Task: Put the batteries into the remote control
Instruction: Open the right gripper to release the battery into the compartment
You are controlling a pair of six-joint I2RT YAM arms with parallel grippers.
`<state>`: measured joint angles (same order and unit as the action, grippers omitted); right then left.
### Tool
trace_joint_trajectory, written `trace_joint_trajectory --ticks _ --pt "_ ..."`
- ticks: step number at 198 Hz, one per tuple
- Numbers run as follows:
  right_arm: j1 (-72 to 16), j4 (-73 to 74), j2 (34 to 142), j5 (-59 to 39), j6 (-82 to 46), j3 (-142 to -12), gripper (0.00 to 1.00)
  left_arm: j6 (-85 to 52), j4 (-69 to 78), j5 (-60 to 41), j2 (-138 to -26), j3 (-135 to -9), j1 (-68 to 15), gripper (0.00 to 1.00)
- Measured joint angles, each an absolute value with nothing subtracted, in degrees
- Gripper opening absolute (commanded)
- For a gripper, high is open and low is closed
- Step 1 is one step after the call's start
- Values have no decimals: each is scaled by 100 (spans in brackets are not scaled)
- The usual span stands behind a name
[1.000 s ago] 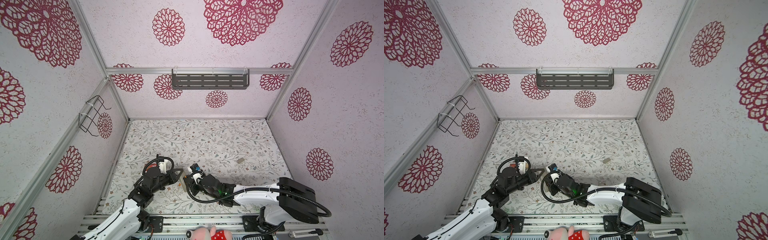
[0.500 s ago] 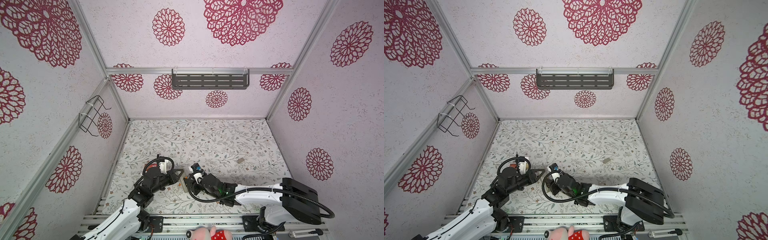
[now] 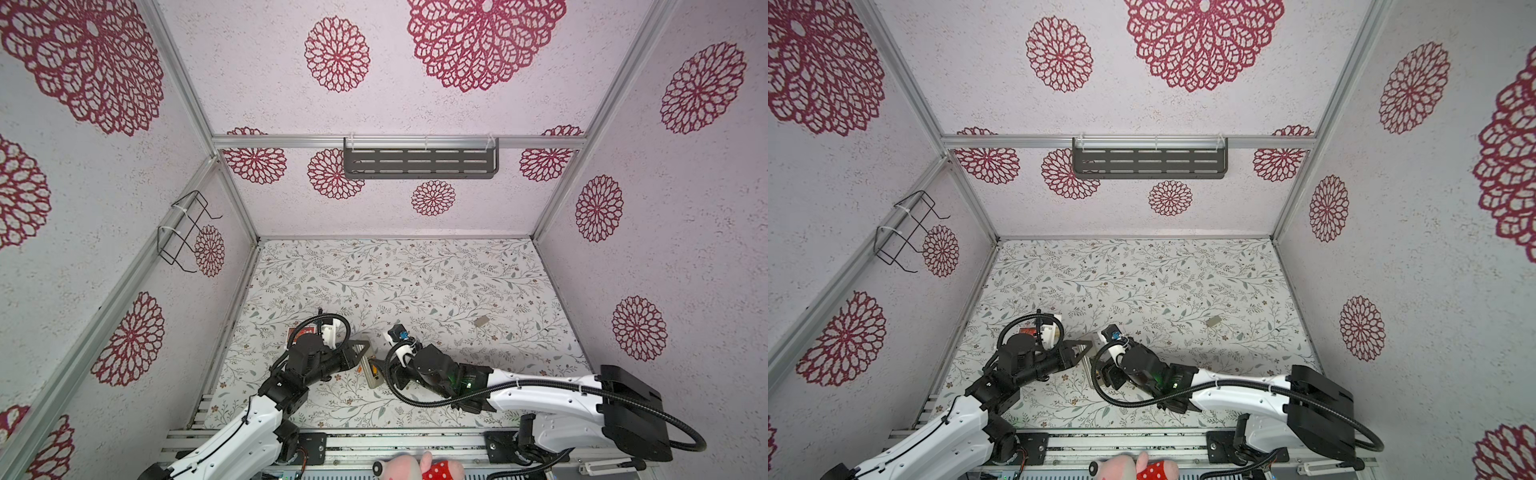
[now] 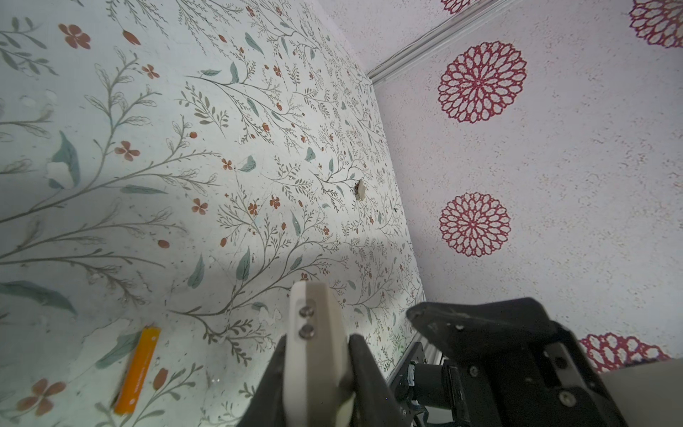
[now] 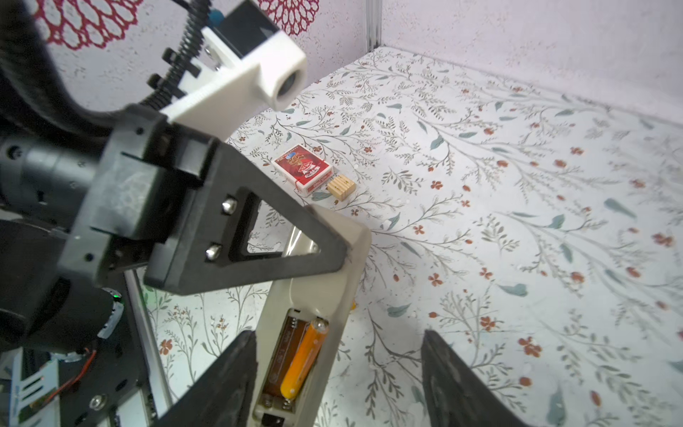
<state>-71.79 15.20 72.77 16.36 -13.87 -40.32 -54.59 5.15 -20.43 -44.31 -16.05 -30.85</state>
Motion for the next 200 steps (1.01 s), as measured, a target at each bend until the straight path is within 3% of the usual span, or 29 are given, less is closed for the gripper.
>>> trace_joint_trajectory --ticks 41,92,140,200 --pt "-7179 429 7037 1649 -301 -4480 77 -5345 502 -2379 -4644 -1743 -3087 0" --pt "-7179 -252 6818 1367 873 -4464 73 -5249 504 -2718 -4779 -1785 -3131 0" --pt "-7179 -580 6683 1184 1461 -4460 58 -5199 495 -2805 -4960 -1785 -3411 0" --pt "-7179 -646 6720 718 1605 -4471 48 -5118 451 -2808 -5166 -1852 -3614 0"
